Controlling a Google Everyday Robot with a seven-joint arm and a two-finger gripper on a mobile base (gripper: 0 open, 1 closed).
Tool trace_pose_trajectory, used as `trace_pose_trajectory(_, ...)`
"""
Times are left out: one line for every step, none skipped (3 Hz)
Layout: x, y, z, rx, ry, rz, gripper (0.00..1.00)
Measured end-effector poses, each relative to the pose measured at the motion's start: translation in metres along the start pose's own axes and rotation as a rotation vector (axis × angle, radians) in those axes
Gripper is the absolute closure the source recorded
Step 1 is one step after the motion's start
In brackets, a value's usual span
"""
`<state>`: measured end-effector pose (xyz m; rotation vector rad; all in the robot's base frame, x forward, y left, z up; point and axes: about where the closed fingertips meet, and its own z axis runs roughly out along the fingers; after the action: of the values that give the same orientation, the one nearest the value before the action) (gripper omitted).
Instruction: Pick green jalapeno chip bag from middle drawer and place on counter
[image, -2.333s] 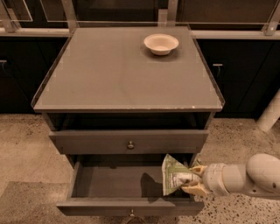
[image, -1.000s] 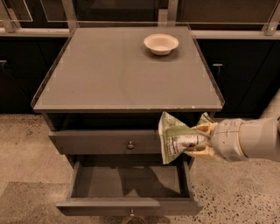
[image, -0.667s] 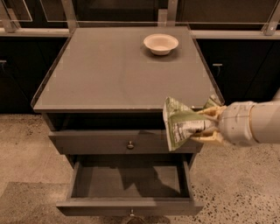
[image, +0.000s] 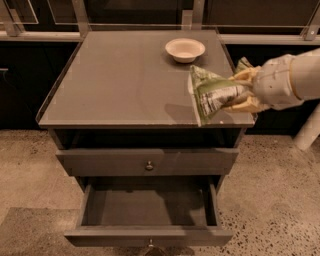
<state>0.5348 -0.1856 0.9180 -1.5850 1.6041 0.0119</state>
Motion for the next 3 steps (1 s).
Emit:
trace_pose_trajectory(-0.006, -0.044, 0.030, -0.045, -0.070, -0.045, 1.00)
trace_pose_trajectory(-0.007, -0.076, 0.059, -0.073, -0.151, -0.062, 1.00)
trace_pose_trajectory(-0.006, -0.093, 0.083, -0.093, -0.219, -0.058, 1.00)
